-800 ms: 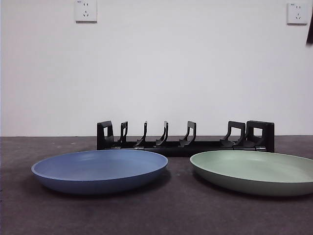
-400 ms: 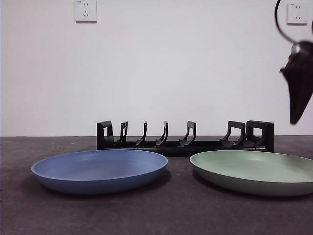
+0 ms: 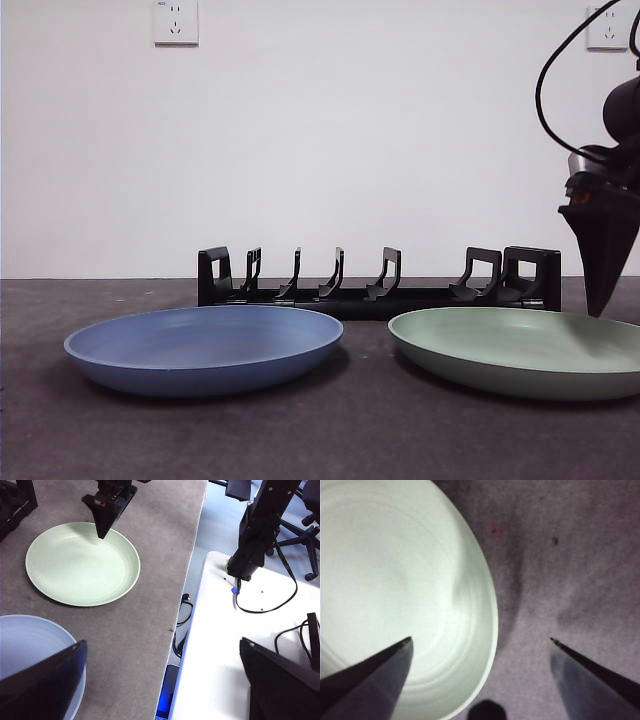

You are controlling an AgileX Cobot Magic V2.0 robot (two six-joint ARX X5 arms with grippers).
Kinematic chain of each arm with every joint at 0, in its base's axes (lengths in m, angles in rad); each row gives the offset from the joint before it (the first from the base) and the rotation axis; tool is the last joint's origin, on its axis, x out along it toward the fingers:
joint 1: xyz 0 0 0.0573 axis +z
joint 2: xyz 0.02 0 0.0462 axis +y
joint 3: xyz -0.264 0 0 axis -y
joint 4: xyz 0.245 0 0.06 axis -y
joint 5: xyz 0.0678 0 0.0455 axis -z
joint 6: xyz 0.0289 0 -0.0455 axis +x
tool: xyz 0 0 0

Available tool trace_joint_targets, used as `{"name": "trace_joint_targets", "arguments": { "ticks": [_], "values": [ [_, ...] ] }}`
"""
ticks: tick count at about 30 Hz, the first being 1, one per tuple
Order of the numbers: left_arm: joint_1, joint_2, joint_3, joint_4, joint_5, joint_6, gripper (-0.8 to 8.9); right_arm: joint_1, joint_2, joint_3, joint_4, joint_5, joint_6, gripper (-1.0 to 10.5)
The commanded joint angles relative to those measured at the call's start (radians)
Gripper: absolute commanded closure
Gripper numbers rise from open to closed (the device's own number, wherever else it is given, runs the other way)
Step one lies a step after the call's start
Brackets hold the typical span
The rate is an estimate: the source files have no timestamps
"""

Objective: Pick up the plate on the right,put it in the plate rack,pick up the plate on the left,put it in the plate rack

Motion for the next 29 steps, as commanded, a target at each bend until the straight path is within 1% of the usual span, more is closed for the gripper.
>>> {"name": "trace_joint_targets", "arguments": {
  "ticks": [1,3,6,9,12,20,24,29],
  "values": [
    [-0.003,0.002,0.0,0.008,0.004,0.011,1.81,0.003,0.019,0.002,0.007,0.004,0.003,5.8],
    [-0.003,0.002,0.0,0.008,0.004,0.011,1.81,0.003,0.024,0.0,0.017,0.005,0.004,6.9],
    [-0.003,0.002,0.0,0.008,0.001,0.011,1.81,0.003,0.026,-0.001,0.025,0.006,0.004,7.1],
    [-0.003,0.002,0.0,0.011,-0.002,0.011,1.81,0.003,0.026,-0.002,0.03,0.006,0.004,8.2],
    [-0.003,0.002,0.0,0.018,-0.024,0.011,1.81,0.003,0.028,-0.002,0.035,0.006,0.013,8.2],
    [-0.003,0.002,0.0,0.02,-0.026,0.011,1.81,0.003,0.048,-0.006,0.047,0.005,0.019,8.3],
    [-0.003,0.002,0.0,0.023,-0.026,0.011,1.81,0.003,0.049,-0.006,0.049,0.006,0.018,9.6],
    [-0.003,0.002,0.0,0.023,-0.026,0.012,1.81,0.003,0.046,-0.006,0.049,0.004,0.003,9.6]
  ]
}}
